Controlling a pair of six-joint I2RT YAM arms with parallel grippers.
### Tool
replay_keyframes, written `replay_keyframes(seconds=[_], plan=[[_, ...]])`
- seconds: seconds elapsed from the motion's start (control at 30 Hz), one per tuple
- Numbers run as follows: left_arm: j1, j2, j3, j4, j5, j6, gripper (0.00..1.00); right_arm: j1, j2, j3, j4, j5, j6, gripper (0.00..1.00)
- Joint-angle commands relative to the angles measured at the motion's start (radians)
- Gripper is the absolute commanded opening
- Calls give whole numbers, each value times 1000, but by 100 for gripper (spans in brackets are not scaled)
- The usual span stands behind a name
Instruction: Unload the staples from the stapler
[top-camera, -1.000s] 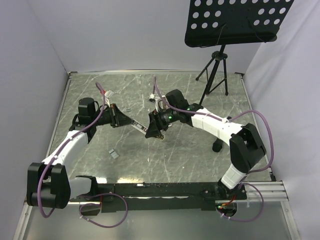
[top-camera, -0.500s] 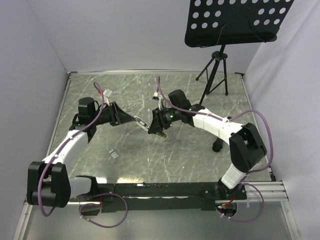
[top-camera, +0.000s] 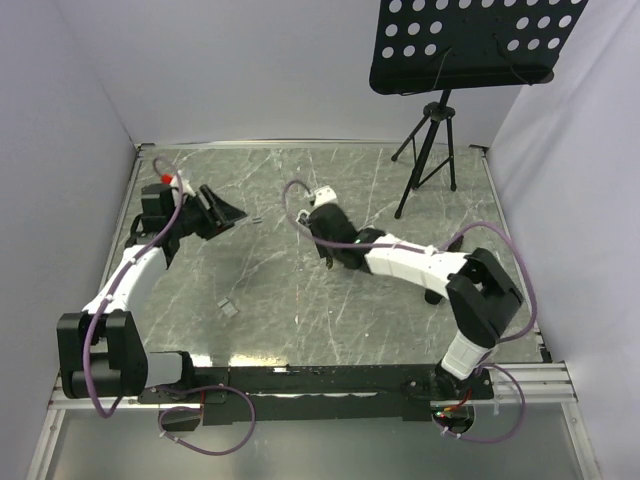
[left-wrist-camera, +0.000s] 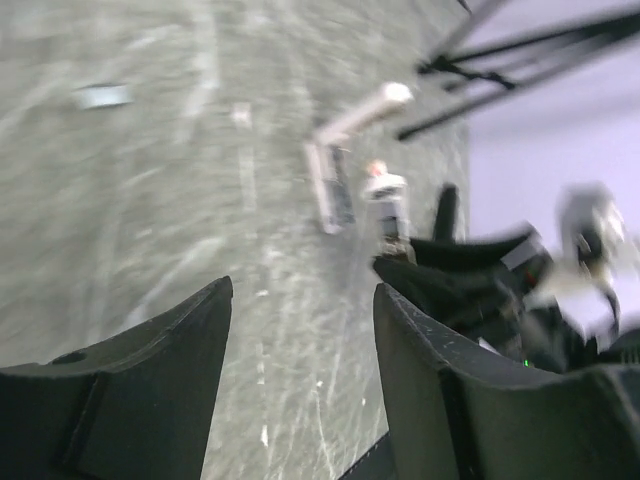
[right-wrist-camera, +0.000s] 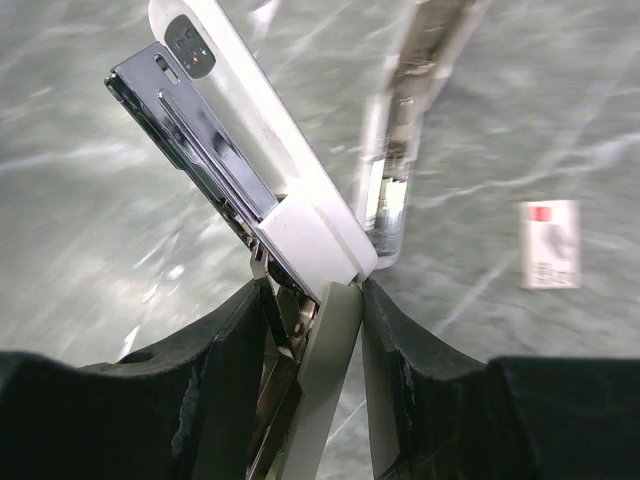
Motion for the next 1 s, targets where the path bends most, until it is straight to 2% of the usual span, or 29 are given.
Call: replay_keyframes(seconds=[0.0, 0.07, 0.1, 0.2, 0.37, 0.57, 0.63, 0.73, 0.77, 0.8, 0.83, 0.87, 0.9, 0.97], plan=[[80, -49, -78, 6, -14, -50, 63, 106, 53, -5, 169, 553, -33, 7], [109, -70, -101, 1, -12, -41, 63, 161, 99, -1, 205, 659, -68, 7], [115, -77, -106, -6, -17, -34, 63, 180, 119, -1, 279, 739, -122, 6], [132, -98, -121, -28, -32, -11, 64, 226, 199, 15, 348, 839, -205, 7], [143, -142, -173, -31, -78, -9, 66, 292, 323, 61, 300, 933, -220, 8], [203, -159, -200, -57, -153, -61, 67, 381, 447, 22, 524, 1022, -406, 9], [218, -162, -195, -77, -172, -64, 67, 401, 484, 38, 541, 1046, -467, 10], [223, -166, -197, -77, -175, -70, 68, 410, 537, -1, 818, 1051, -680, 11], [223, -163, -198, -72, -167, -72, 68, 413, 570, -33, 920, 1060, -849, 12], [224, -161, -197, -74, -166, -73, 68, 415, 595, -37, 1151, 1069, -947, 13], [224, -159, -197, -77, -167, -70, 68, 416, 624, -39, 1287, 1078, -1066, 14], [224, -158, -197, -81, -167, -70, 68, 419, 695, -38, 1511, 1080, -1397, 15], [224, -162, -197, -83, -170, -69, 68, 419, 743, -19, 1849, 1083, -1581, 15], [229, -170, -200, -80, -172, -73, 68, 418, 788, 31, 1854, 1074, -1674, 11]])
